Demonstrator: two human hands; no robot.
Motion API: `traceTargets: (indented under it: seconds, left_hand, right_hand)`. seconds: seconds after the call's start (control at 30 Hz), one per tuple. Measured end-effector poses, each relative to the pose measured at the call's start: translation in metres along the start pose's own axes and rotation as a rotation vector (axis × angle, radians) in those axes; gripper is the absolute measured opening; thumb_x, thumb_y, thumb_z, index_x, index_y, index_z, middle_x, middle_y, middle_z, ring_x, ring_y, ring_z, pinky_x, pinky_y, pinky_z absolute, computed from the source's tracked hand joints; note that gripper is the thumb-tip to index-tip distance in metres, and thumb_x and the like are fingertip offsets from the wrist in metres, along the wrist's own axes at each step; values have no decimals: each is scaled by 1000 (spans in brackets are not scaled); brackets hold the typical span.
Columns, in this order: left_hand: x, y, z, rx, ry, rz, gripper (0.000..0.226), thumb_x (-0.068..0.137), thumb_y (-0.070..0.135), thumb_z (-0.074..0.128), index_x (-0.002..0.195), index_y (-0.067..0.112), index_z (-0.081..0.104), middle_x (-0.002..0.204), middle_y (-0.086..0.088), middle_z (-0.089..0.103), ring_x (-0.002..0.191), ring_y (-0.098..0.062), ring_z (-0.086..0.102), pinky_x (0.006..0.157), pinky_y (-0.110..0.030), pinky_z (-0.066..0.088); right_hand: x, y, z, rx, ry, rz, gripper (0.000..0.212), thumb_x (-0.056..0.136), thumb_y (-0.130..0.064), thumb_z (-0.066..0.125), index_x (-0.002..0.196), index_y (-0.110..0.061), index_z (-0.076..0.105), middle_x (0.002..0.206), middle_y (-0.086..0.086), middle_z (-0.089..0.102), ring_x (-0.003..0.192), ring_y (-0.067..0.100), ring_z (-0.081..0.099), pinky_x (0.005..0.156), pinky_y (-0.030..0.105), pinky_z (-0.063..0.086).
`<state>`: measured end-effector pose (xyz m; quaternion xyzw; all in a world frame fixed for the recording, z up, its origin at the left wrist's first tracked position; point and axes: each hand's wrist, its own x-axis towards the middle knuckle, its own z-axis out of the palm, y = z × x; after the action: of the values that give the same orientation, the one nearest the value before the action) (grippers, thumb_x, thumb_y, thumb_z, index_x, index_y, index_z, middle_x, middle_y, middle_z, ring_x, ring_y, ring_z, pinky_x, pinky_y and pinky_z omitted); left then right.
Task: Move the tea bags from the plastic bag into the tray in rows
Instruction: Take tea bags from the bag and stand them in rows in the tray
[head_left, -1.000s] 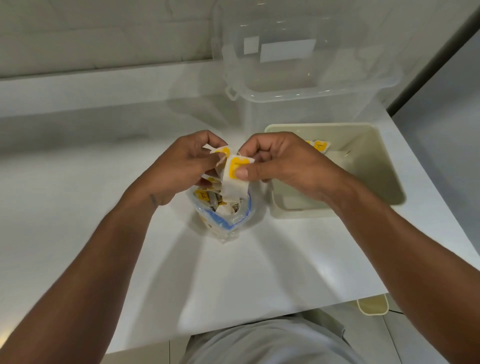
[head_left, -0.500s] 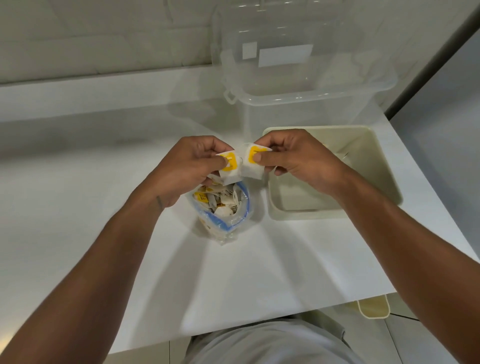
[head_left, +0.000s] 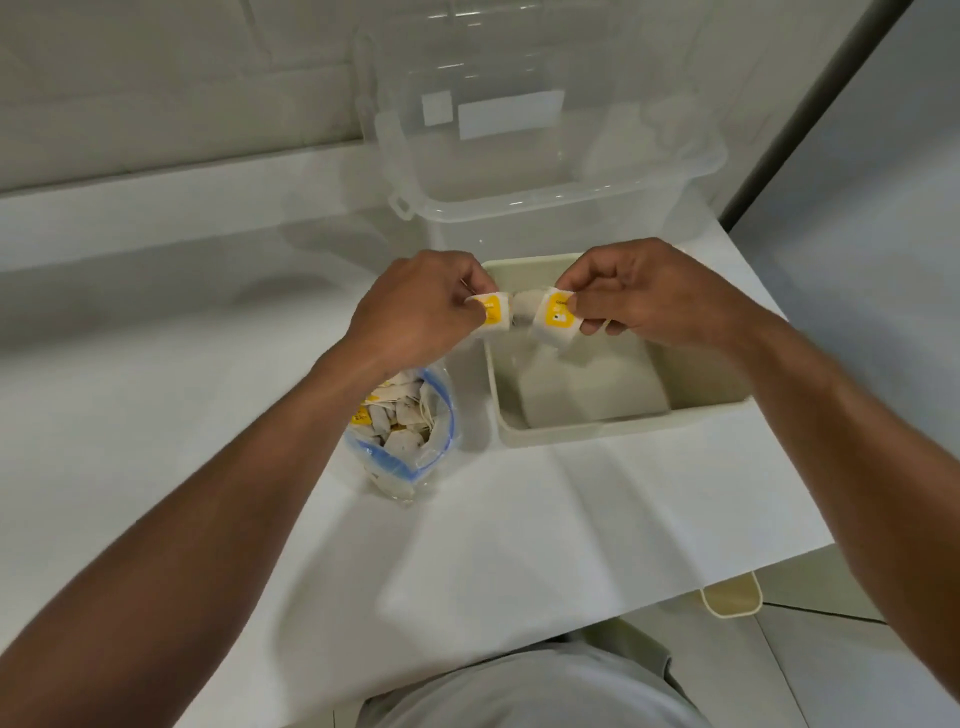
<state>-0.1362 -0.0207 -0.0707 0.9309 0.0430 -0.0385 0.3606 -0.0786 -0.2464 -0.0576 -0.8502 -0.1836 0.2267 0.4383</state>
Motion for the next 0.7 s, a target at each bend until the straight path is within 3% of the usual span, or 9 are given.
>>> traceTargets:
  seconds: [0.13, 0.23, 0.3, 0.47, 0.7]
  left_hand:
    - [25, 18, 20, 86, -54, 58, 10, 83, 24, 66, 88, 33, 67, 84, 19, 69, 87, -11, 66, 82, -39, 56]
    - [45, 33, 43, 158, -43, 98, 10, 81, 28, 66, 85, 36, 69, 86, 19, 68, 91, -12, 65, 78, -35, 55]
    - [57, 43, 59, 210, -14, 106, 13, 81, 28, 65, 88, 36, 72, 92, 18, 69, 91, -13, 64, 71, -29, 48]
    - [81, 60, 99, 354, 80, 127, 19, 82, 20, 61, 91, 35, 66, 96, 11, 68, 93, -20, 63, 69, -28, 35]
    - [100, 69, 135, 563, 149, 219, 22, 89, 20, 57, 106, 29, 68, 105, -4, 67, 95, -31, 63, 71, -31, 34]
  right_hand:
    - [2, 23, -31, -435, 117, -60, 11, 83, -23, 71, 88, -32, 74, 77, -17, 68, 73, 0, 61, 68, 13, 43]
    - [6, 45, -50, -624, 211, -10, 13, 82, -25, 67, 91, -32, 72, 82, -13, 69, 81, 13, 63, 69, 28, 46]
    - [10, 61, -62, -714, 250, 35, 14, 83, -27, 64, 95, -32, 71, 92, -9, 71, 88, 20, 62, 71, 29, 45]
    - [20, 91, -84, -821, 282, 47, 9, 84, -35, 64, 92, -33, 67, 97, -10, 71, 92, 22, 62, 71, 29, 44]
    - [37, 113, -89, -839, 293, -65, 14, 86, -35, 60, 93, -32, 72, 97, -5, 66, 95, 22, 60, 67, 28, 39]
